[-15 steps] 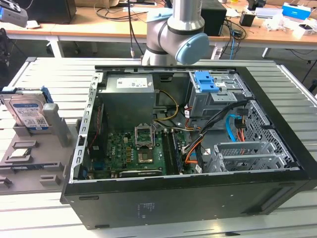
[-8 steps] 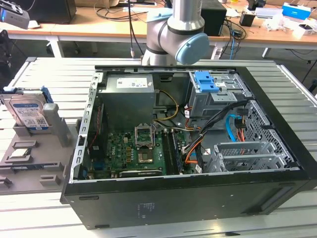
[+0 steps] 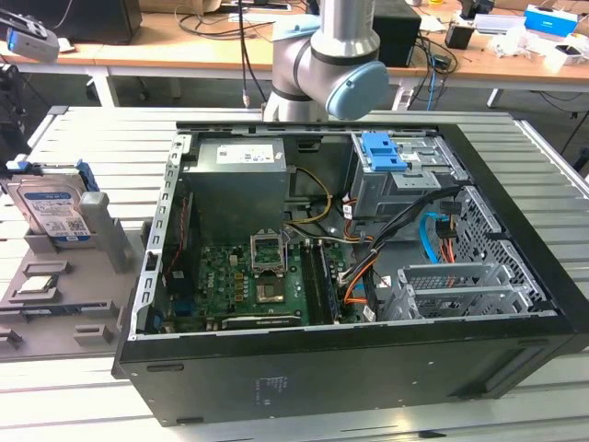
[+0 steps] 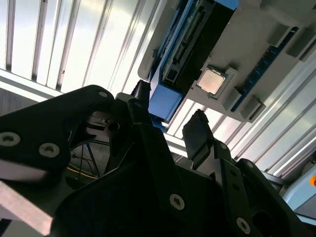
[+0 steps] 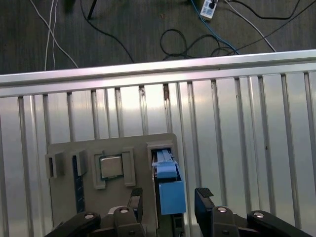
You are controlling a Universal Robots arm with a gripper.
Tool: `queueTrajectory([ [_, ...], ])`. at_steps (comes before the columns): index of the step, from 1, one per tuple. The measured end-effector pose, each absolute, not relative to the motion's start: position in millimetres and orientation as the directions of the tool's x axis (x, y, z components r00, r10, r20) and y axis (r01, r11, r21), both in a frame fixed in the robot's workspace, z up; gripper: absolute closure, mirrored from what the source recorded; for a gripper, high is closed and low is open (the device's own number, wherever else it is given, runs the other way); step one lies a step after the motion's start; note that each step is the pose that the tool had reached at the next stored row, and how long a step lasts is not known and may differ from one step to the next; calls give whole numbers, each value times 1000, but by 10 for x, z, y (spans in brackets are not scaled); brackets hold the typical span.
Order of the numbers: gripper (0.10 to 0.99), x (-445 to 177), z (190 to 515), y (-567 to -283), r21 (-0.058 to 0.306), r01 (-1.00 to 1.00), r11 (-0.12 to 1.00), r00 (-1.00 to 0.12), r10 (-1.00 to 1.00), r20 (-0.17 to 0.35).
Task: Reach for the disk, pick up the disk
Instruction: 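Pick up the disk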
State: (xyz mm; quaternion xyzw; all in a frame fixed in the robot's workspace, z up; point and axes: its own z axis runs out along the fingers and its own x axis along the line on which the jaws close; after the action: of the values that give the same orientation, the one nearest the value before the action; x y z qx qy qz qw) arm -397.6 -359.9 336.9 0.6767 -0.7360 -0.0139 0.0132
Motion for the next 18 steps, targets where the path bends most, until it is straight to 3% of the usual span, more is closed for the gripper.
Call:
queueTrajectory([
  [18,541,-3975,3245,-3599,38,-996,84,-84,-996,1],
])
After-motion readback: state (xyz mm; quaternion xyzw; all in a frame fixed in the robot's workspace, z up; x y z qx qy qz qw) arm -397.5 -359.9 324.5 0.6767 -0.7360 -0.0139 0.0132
